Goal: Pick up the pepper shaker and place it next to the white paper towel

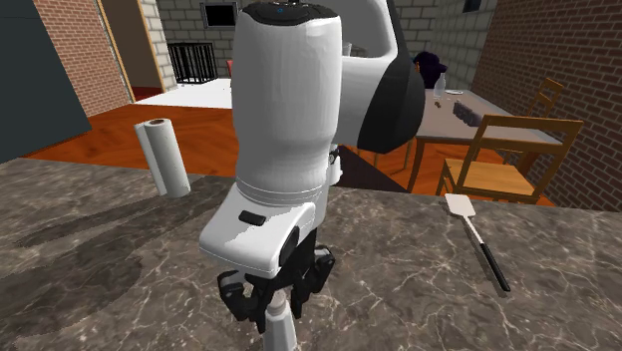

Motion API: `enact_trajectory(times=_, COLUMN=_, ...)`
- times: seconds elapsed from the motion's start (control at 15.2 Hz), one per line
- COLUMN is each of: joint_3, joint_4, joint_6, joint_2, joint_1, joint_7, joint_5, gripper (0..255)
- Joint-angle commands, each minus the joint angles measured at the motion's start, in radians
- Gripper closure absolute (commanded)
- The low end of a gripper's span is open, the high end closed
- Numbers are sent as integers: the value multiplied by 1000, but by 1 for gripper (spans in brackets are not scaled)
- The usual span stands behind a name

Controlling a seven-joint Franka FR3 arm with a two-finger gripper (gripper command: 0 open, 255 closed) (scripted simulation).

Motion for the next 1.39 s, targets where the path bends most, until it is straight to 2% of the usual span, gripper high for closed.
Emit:
enact_trajectory(times=0.0, joint_3=-2, joint_4=8, joint_6=-18, joint_2=-11, joint_1=1, joint_7=1, joint_5=-4, gripper=255)
enact_trajectory(times=1.32, joint_3=-17, joint_4=179, joint_6=-256, joint_2=-81, joint_1=3, joint_7=6, joint_5=-29, gripper=255)
